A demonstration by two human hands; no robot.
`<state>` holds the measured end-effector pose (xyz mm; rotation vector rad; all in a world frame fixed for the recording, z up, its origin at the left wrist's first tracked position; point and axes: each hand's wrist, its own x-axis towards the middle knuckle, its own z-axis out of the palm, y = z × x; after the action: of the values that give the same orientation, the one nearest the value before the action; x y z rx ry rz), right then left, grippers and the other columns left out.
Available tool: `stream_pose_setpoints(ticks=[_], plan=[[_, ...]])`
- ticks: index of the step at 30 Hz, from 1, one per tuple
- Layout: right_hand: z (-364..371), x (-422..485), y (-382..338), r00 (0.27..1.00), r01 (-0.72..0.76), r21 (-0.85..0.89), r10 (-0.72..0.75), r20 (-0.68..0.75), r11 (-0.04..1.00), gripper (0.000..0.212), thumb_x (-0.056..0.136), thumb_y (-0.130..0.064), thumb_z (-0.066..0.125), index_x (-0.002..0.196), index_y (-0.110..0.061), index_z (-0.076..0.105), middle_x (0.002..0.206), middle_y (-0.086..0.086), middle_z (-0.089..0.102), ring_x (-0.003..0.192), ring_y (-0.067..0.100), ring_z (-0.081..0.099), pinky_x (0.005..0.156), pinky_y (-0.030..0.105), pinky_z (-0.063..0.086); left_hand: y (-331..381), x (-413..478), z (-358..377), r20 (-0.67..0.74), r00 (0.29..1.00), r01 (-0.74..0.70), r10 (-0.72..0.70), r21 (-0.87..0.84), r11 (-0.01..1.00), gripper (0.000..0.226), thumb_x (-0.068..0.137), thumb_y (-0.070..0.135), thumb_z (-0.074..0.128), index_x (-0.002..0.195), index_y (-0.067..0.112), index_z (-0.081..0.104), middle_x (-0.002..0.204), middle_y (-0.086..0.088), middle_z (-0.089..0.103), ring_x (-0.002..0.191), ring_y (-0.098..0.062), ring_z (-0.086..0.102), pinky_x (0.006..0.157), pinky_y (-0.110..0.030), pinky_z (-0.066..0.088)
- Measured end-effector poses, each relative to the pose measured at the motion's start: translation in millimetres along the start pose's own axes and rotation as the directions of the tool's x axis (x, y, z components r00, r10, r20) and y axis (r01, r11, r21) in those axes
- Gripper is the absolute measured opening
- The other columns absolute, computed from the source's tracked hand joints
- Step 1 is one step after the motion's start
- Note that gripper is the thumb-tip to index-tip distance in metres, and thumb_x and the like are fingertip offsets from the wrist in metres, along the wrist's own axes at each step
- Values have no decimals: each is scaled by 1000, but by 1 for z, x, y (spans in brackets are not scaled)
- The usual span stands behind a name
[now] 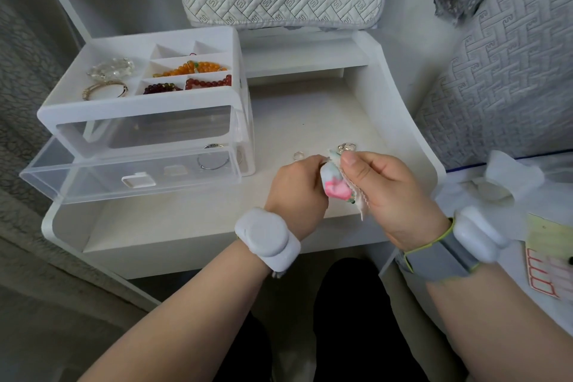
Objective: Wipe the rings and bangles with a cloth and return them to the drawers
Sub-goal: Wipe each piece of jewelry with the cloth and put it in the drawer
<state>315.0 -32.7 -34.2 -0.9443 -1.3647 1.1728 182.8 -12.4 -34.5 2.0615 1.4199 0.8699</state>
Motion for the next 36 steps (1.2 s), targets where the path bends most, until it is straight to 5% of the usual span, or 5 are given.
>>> stream_pose_setpoints(ticks=[5, 14, 19, 28, 36], plan=[[-1, -1, 10, 999, -5, 128, 0, 32, 992, 29, 84, -49, 60, 88, -25, 76, 86, 0, 74, 90, 15, 67, 87, 28, 52, -2, 2, 2, 75, 991, 118, -111, -96, 988, 34, 79, -4, 40, 58, 22, 48, 46, 6, 53, 36, -3, 46, 49, -22, 37], [-6, 0, 4, 999, 30, 42, -31, 23, 999, 63, 73, -60, 65, 82, 3, 64, 74, 36, 54, 72, 28, 52, 72, 41, 40, -4, 7, -3, 57, 993, 111, -100, -252, 961, 29, 94, 15, 43, 76, -3, 57, 51, -6, 56, 46, -24, 50, 47, -29, 42], [-2, 2, -7, 996, 93, 157, -92, -16, 983, 46, 92, -25, 51, 66, 13, 56, 50, 31, 52, 43, 40, 57, 52, 38, 48, 11, -2, 5, 267, 929, 367, -257, -577, 729, 40, 99, 24, 36, 70, 3, 54, 41, -1, 49, 34, -14, 37, 39, -18, 30], [2, -3, 4, 999, 39, 166, -35, -22, 985, 35, 86, -30, 58, 83, 5, 60, 57, 15, 56, 51, 30, 55, 53, 40, 49, 17, -5, 0, 497, 824, 566, -273, -754, 335, 30, 91, 11, 38, 62, 13, 43, 41, 2, 40, 32, -7, 29, 38, -13, 22], [-5, 1, 7, 984, 141, -30, -143, -110, 990, 53, 88, -35, 55, 77, 18, 56, 64, 33, 51, 56, 18, 44, 52, 23, 38, 12, 1, -7, 73, 956, 290, -284, -389, 874, 43, 98, 23, 37, 60, 6, 48, 46, -6, 50, 36, -15, 40, 44, -23, 35]])
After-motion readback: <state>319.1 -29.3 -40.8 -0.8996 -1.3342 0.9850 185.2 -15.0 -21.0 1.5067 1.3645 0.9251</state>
